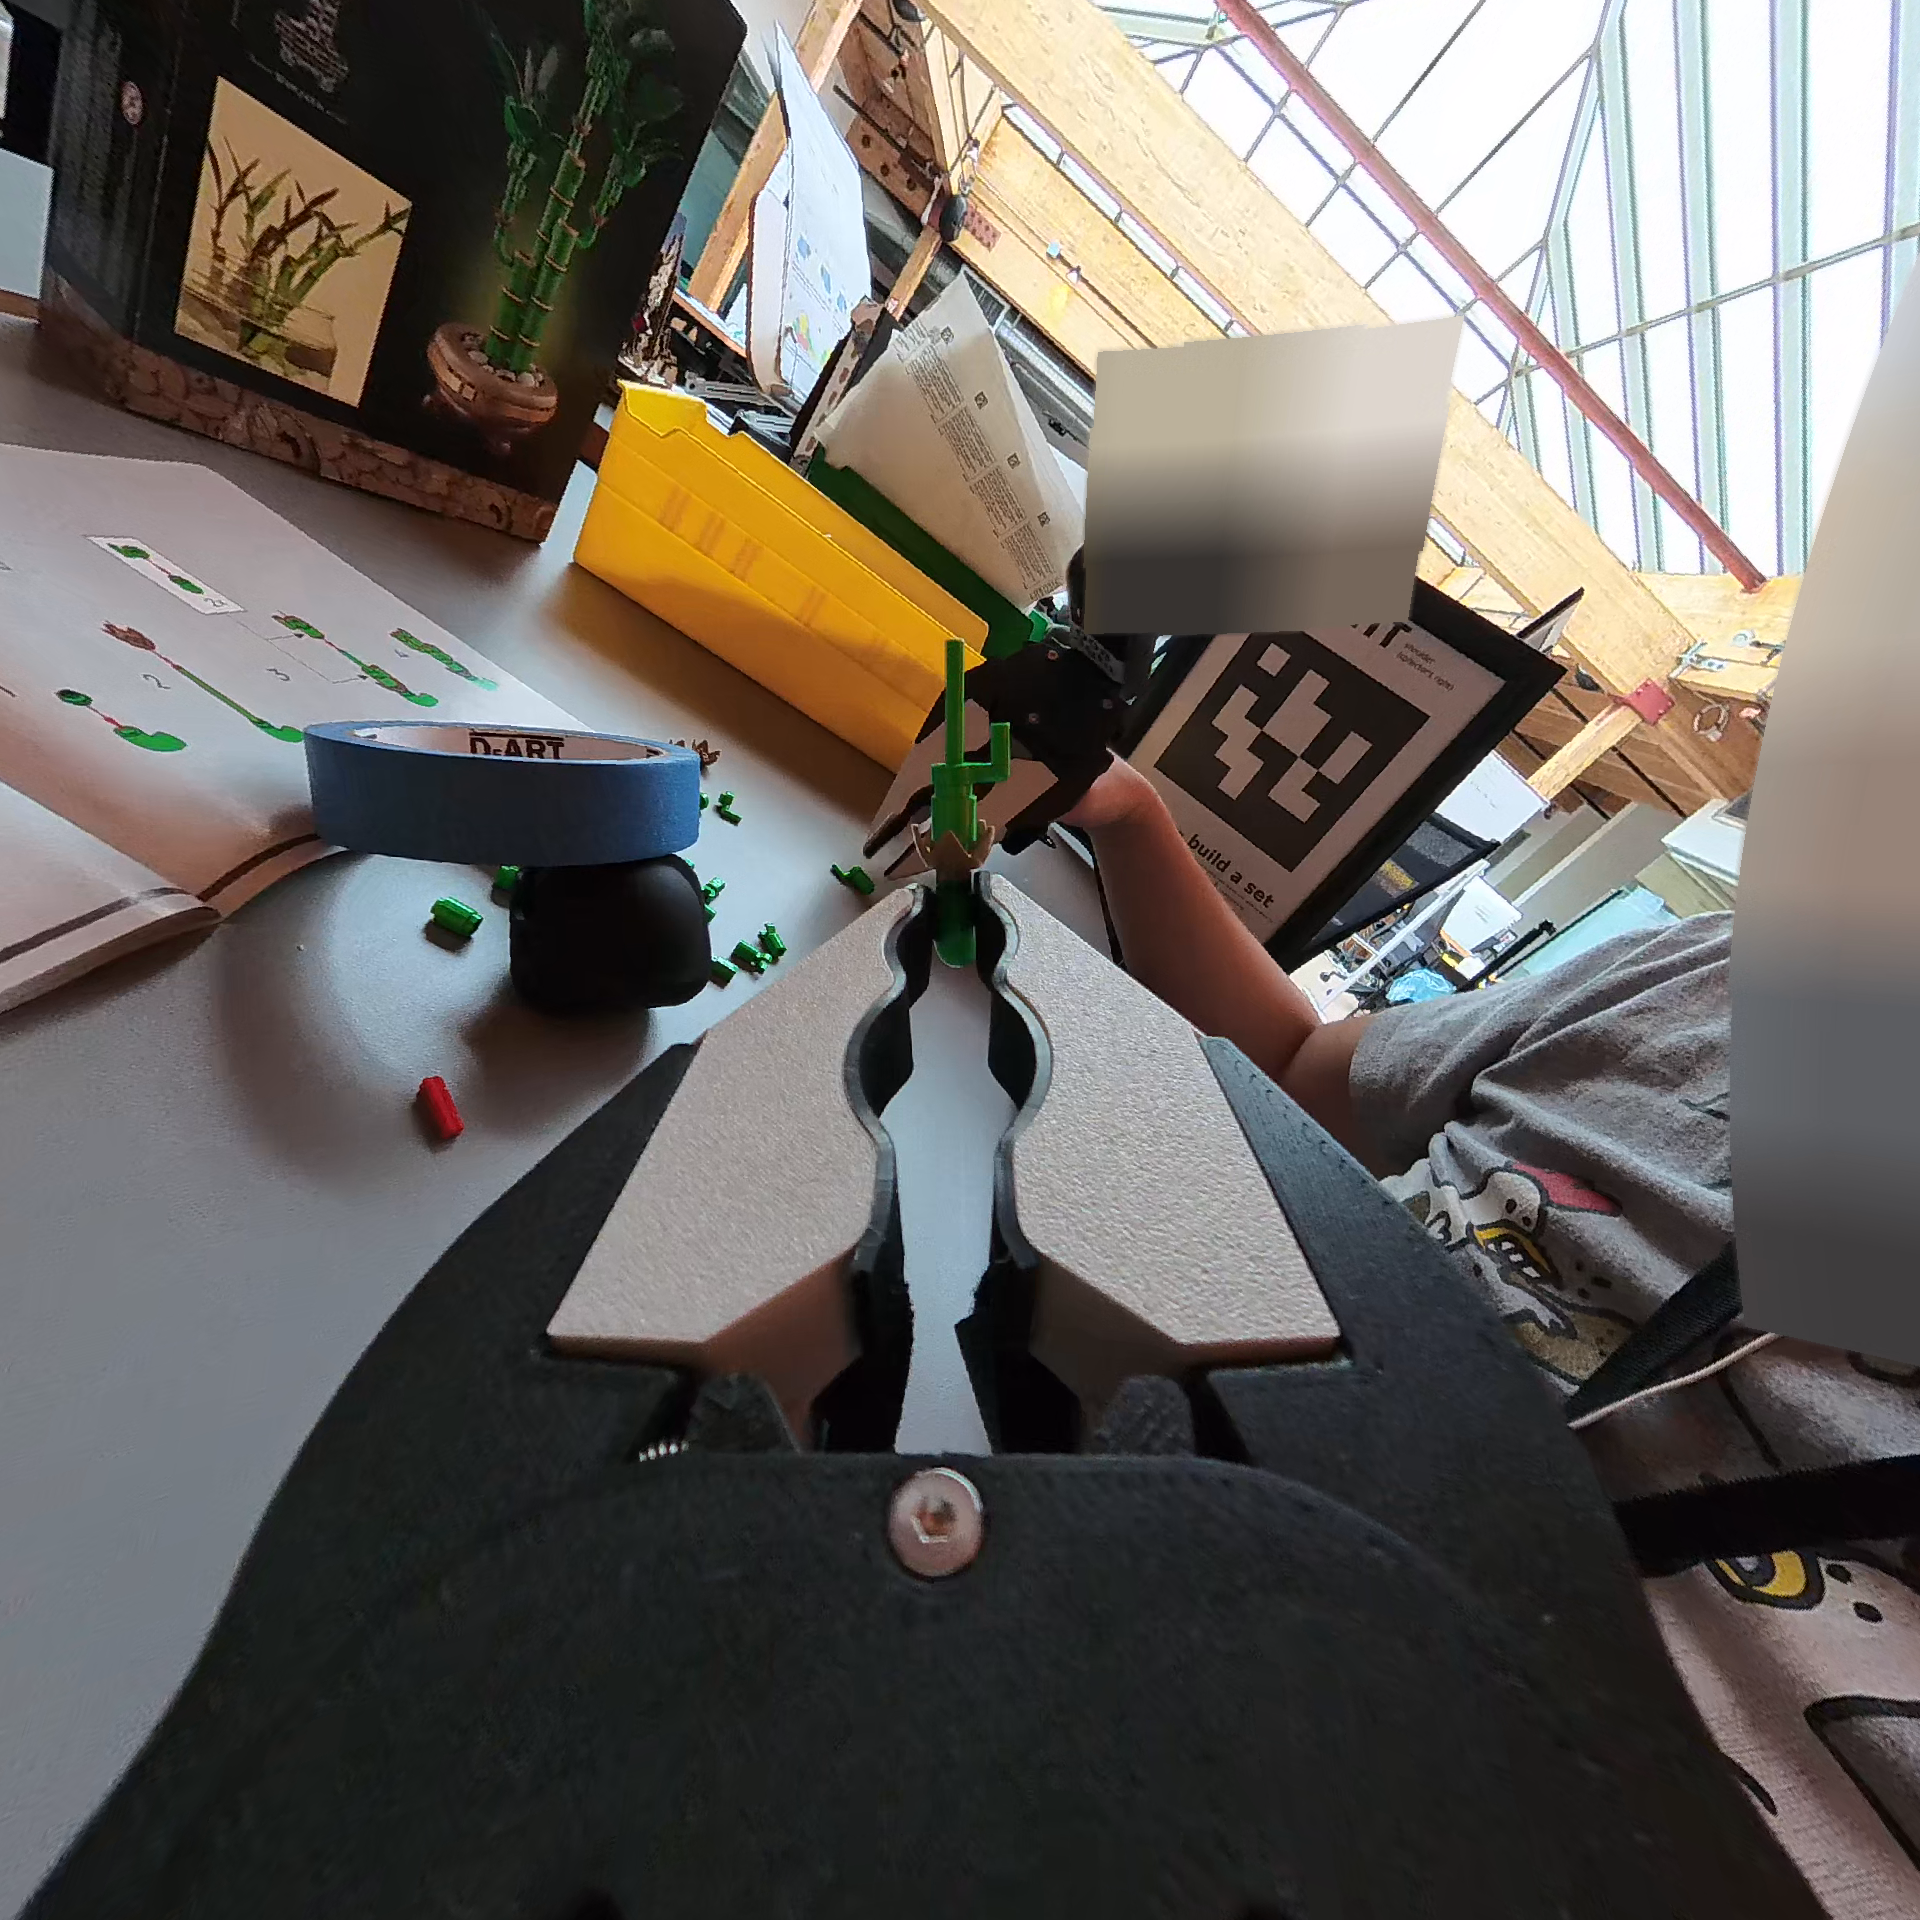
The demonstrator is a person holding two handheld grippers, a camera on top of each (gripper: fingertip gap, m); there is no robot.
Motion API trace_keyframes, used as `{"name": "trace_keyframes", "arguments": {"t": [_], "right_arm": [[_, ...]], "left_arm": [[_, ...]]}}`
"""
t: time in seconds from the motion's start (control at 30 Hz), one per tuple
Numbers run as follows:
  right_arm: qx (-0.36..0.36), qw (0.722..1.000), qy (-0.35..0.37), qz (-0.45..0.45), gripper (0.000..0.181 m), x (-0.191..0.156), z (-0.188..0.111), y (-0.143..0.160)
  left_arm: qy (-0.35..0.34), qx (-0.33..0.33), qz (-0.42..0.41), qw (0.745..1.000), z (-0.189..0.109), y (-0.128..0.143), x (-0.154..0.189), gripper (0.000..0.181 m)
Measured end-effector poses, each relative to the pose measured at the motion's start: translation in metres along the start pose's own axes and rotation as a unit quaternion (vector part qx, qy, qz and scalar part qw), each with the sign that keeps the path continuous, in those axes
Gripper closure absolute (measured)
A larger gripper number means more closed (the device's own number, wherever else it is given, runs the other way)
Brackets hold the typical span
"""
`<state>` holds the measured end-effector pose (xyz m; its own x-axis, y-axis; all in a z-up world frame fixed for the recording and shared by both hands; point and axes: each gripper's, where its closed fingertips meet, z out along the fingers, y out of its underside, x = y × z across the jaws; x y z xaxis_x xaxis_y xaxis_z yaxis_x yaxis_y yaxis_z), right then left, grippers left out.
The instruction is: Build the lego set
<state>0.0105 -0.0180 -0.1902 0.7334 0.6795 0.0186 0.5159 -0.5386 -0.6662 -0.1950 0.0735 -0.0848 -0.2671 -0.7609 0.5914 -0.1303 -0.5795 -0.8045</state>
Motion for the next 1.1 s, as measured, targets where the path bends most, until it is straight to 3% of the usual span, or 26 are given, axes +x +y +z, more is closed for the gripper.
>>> {"name": "trace_keyframes", "arguments": {"t": [0.57, 1.1], "right_arm": [[0.023, 0.999, 0.023, 0.029, 0.156, -0.001, 0.007, 0.006], [0.021, 0.999, 0.034, 0.033, 0.173, -0.005, 0.012, 0.003]], "left_arm": [[-0.002, 0.001, -0.002, 1.0, 0.0, 0.0, -0.001, 0.177], [-0.002, 0.005, -0.004, 1.0, -0.002, -0.002, 0.0, 0.177]]}}
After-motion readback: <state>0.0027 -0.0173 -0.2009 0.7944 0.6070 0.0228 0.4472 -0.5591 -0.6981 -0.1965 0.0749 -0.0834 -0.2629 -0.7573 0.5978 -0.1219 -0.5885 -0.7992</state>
